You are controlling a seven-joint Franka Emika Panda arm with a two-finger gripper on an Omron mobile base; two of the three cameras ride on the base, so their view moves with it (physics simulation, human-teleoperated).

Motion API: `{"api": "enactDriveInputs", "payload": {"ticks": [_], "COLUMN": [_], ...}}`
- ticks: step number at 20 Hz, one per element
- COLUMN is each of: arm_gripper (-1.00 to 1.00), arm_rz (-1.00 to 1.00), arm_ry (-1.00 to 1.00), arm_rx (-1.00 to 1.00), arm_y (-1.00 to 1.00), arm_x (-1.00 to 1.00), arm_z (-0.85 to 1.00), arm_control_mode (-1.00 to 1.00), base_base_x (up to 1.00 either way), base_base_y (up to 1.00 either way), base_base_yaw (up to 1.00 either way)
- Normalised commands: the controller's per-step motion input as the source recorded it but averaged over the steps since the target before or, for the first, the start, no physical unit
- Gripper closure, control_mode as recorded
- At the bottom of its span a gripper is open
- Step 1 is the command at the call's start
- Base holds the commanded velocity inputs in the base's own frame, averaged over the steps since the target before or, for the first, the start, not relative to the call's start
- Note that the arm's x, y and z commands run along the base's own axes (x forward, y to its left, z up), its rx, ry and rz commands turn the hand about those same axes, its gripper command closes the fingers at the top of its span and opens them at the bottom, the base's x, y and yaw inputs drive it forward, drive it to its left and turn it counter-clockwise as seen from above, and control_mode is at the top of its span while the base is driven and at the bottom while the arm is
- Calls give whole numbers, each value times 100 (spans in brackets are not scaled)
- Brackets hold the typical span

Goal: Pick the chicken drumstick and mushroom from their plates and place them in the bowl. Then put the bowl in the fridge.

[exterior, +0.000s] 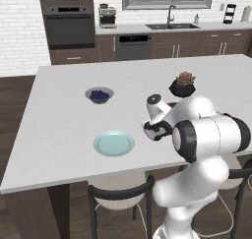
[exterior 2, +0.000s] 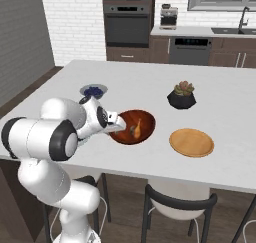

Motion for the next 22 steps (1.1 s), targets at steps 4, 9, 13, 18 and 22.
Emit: {"api": "enactDriveInputs", "payload": {"ticks": [4,9,13,18,22], "arm_gripper": [100,100,100,100,100], "arm_rz": [2,8,22,43,48], "arm_ry": [10,11,5,5,11], "arm_rx": [0,0,0,0,1], "arm_y": [-10,4,9,0,0], "arm_x": [-26,-50,-49,-30,-22], "arm_z": [95,79,70,58,48], "arm_control_mode": [-100,-100,-100,-100,-100], "base_base_x": [0,0,0,0,0], "base_base_y": [0,0,0,0,0], "base_base_yaw": [0,0,0,0,0]}}
